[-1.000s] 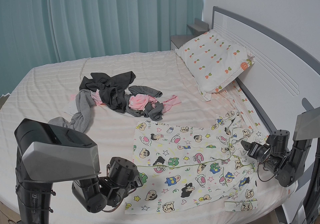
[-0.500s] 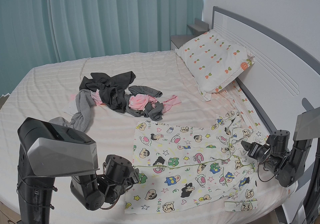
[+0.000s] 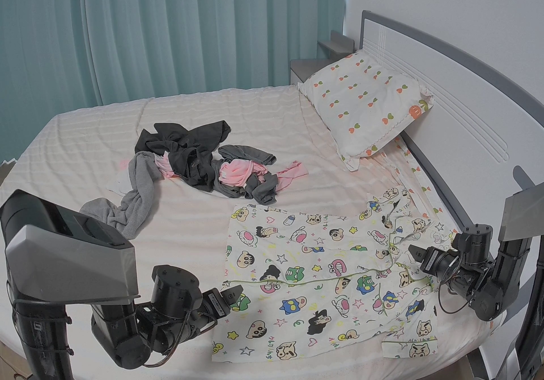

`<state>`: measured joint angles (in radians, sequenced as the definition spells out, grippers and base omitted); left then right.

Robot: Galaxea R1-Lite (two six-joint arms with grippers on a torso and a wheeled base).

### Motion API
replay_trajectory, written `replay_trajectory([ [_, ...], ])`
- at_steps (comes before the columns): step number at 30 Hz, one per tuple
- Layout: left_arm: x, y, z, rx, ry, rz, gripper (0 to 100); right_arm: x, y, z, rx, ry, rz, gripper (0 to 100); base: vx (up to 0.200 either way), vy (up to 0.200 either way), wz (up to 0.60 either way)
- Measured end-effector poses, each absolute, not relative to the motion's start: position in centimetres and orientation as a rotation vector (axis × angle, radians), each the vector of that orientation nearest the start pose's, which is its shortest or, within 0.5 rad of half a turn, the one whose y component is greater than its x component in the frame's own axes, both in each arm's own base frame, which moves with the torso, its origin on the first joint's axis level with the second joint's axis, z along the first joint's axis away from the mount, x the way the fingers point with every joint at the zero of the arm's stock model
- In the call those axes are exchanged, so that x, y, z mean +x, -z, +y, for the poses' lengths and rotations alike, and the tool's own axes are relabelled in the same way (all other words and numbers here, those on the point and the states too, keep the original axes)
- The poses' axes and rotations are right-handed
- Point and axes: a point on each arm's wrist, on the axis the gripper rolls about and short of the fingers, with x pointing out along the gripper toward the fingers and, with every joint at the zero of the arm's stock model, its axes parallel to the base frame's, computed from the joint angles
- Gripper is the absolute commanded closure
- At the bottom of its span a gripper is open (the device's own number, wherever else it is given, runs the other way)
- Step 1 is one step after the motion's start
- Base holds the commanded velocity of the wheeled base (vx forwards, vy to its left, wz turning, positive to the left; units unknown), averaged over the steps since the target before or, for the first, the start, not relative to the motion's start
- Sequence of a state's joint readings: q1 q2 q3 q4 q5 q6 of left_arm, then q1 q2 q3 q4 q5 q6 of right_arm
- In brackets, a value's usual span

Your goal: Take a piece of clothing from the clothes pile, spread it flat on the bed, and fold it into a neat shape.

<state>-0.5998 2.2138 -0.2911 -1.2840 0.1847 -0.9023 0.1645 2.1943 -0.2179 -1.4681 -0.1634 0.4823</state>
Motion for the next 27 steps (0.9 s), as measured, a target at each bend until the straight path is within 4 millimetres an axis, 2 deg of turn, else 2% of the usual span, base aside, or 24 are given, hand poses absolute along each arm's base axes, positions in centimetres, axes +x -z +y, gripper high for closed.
replay_trajectory([
  [16, 22.6, 0.5, -15.1, -0.666, 0.106, 0.713, 0, 25.6, -0.2, 4.7, 0.376, 0.094, 0.513, 0, -0.013, 0.000, 0.00],
  [27, 22.7, 0.4, -15.2, -0.671, 0.113, 0.708, 0, 25.0, -0.1, 4.9, 0.347, 0.078, 0.530, 0, 0.000, -0.200, 0.00],
])
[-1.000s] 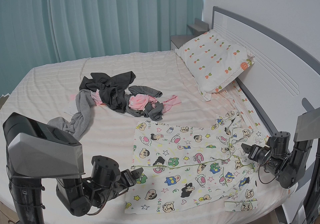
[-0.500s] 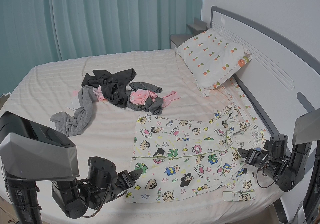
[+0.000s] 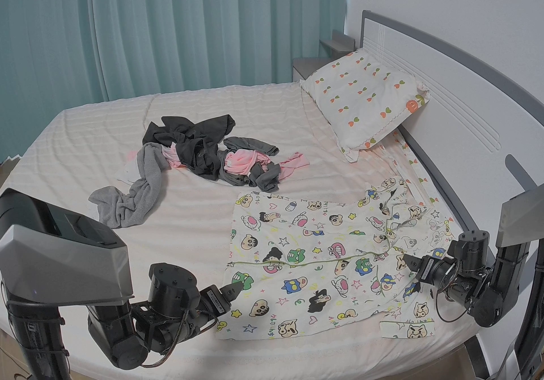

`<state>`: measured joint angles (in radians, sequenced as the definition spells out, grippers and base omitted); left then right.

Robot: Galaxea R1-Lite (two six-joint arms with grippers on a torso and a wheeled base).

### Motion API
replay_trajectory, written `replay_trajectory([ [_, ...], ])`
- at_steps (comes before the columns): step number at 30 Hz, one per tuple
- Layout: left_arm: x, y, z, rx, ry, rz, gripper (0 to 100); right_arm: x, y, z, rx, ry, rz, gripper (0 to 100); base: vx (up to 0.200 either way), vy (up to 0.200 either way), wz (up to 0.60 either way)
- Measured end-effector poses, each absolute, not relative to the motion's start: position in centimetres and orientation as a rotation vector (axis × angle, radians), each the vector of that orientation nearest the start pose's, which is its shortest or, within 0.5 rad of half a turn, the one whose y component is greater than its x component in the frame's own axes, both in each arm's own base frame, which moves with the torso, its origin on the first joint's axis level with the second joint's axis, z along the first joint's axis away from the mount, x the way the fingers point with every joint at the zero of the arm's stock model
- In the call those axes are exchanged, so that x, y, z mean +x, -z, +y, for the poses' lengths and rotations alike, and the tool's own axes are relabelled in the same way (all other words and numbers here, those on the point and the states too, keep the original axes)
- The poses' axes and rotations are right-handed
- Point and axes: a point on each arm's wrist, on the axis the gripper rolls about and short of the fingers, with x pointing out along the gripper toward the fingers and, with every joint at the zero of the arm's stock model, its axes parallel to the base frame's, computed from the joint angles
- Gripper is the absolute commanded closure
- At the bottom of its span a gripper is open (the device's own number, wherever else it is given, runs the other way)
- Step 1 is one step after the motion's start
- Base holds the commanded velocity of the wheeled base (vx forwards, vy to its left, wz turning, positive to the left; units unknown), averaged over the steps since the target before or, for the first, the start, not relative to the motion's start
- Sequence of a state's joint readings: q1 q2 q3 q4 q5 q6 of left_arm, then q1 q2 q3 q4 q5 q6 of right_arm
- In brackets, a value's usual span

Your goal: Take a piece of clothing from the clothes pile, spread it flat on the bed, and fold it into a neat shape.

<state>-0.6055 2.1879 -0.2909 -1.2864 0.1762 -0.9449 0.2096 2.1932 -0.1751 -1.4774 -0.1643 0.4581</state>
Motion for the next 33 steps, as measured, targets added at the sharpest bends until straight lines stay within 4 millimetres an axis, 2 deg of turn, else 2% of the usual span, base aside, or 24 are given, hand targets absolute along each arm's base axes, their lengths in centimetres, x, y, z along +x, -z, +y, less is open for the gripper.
replay_trajectory([
  [4, 22.6, 0.4, -15.3, -0.667, 0.116, 0.709, 0, 24.5, 0.1, 4.9, 0.318, 0.074, 0.551, 0, 0.000, -0.200, 0.00],
  [25, 22.1, 0.7, -15.3, -0.631, 0.124, 0.727, 0, 21.6, 4.1, 5.2, 0.230, -0.045, 0.792, 0, 0.000, 0.000, 0.00],
  [33, 21.9, 0.8, -15.3, -0.627, 0.123, 0.734, 0, 21.0, 4.8, 5.2, 0.218, -0.043, 0.842, 0, -0.200, 0.000, 0.00],
])
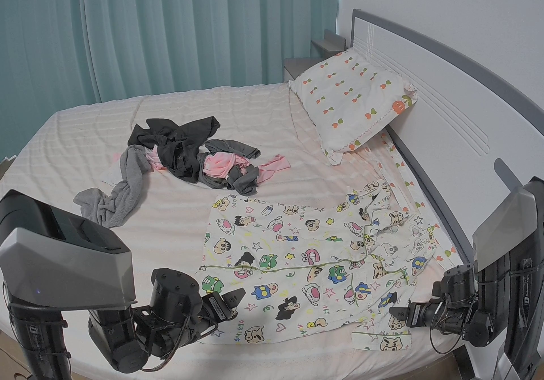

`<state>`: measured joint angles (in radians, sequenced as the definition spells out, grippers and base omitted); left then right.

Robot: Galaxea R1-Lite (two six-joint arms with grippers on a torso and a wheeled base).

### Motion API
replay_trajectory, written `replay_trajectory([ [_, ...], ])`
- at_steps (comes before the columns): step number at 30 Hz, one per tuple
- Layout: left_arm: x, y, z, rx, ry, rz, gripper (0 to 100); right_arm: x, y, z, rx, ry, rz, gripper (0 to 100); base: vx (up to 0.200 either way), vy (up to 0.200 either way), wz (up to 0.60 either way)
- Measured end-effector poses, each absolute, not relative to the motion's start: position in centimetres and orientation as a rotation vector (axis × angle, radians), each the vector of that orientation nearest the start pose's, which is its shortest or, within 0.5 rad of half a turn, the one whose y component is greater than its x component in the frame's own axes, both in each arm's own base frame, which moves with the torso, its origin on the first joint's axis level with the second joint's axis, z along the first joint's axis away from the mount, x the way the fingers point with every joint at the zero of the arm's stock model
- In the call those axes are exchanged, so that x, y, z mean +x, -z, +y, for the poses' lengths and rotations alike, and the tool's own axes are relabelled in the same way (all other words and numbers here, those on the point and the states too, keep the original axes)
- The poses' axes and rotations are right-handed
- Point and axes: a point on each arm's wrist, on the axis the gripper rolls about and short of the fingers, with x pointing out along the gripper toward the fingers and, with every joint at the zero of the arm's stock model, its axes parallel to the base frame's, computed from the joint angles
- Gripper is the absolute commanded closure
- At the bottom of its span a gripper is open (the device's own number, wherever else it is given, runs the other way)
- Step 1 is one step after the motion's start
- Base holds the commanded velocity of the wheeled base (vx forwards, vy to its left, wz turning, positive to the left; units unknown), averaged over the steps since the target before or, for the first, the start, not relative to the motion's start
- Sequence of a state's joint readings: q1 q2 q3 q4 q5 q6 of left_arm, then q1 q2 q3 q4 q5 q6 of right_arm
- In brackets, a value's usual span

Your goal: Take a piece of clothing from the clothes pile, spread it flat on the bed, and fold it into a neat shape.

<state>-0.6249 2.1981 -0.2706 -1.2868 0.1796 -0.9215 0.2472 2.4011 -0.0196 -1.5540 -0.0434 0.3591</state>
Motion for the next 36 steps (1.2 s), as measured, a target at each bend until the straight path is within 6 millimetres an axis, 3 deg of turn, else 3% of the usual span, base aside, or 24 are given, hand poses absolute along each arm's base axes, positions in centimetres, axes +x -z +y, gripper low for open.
replay_trajectory([
  [10, 21.7, 1.6, -15.5, -0.600, 0.116, 0.759, 0, 20.7, 6.0, 5.3, 0.207, -0.047, 0.898, 0, -0.020, 0.000, 0.00],
  [20, 22.0, 1.8, -15.4, -0.604, 0.107, 0.757, 0, 22.8, 6.3, 6.0, 0.267, -0.059, 0.826, 0, 0.000, 0.000, 0.00],
  [36, 22.1, 1.8, -15.1, -0.606, 0.095, 0.755, 0, 23.2, 6.6, 6.4, 0.289, -0.131, 0.835, 0, 0.000, 0.000, 0.00],
])
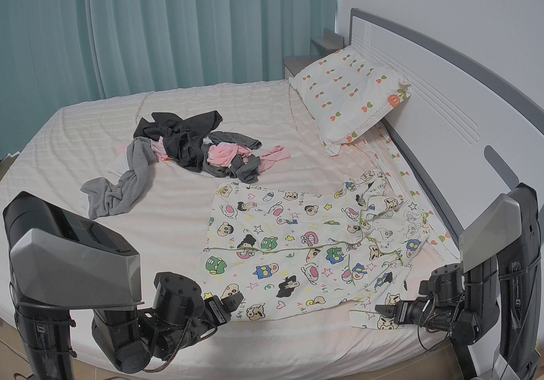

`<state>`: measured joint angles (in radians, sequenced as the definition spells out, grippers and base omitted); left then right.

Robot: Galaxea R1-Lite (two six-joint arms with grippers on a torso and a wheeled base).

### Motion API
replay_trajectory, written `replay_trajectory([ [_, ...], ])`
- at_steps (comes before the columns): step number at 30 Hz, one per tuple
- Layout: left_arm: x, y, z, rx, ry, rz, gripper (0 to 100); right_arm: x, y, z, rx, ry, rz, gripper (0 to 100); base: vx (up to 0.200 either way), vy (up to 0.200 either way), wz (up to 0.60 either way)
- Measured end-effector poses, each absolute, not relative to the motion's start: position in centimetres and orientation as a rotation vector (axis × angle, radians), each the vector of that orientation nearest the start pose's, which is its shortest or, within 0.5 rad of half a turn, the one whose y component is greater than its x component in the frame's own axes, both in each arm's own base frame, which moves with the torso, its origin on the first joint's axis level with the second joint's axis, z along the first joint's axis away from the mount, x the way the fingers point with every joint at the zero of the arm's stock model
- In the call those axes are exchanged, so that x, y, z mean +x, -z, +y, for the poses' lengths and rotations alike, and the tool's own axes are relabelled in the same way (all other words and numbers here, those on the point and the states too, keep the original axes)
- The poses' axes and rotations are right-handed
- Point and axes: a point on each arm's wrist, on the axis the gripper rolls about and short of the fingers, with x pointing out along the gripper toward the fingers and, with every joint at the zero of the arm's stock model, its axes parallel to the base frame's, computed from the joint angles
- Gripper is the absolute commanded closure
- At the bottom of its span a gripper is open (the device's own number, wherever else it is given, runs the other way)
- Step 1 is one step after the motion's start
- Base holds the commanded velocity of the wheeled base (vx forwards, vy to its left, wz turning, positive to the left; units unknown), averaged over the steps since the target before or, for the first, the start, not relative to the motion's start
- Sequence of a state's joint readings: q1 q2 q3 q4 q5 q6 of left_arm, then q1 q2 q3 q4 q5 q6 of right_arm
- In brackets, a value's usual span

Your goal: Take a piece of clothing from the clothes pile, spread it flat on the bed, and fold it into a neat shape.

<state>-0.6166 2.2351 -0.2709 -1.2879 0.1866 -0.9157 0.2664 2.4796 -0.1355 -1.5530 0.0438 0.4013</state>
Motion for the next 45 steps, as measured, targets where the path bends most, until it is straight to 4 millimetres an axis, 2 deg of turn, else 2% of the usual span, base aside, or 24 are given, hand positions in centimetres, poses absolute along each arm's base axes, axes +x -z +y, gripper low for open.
replay_trajectory([
  [4, 22.1, 1.7, -15.1, -0.608, 0.094, 0.753, 0, 23.2, 6.6, 6.5, 0.297, -0.154, 0.840, 0, 0.000, 0.000, 0.00],
  [5, 22.1, 1.7, -15.0, -0.608, 0.093, 0.753, 0, 23.2, 6.6, 6.5, 0.299, -0.160, 0.841, 100, 0.000, 0.000, 0.00],
  [13, 22.1, 1.7, -14.9, -0.607, 0.083, 0.752, 0, 23.0, 6.7, 6.4, 0.299, -0.160, 0.853, 100, 0.000, 0.000, 0.00],
  [20, 21.9, 1.8, -14.5, -0.603, 0.070, 0.760, 0, 21.9, 6.6, 6.0, 0.262, -0.151, 0.888, 100, 0.000, 0.000, 0.00],
  [27, 21.1, 1.7, -13.9, -0.592, 0.057, 0.780, 0, 20.9, 6.3, 4.9, 0.179, -0.146, 0.915, 100, 0.000, 0.000, 0.00],
  [34, 20.3, 1.5, -13.3, -0.581, 0.048, 0.795, 0, 20.9, 6.2, 3.7, 0.108, -0.095, 0.905, 100, 0.000, 0.000, 0.00],
  [40, 19.9, 1.5, -13.0, -0.576, 0.042, 0.805, 0, 20.2, 6.5, 3.2, 0.072, -0.084, 0.995, 100, 0.000, 0.000, 0.00],
  [45, 19.4, 1.3, -12.5, -0.574, 0.029, 0.812, 0, 20.0, 6.1, 3.0, 0.050, -0.079, 1.004, 100, 0.000, 0.000, 0.00],
])
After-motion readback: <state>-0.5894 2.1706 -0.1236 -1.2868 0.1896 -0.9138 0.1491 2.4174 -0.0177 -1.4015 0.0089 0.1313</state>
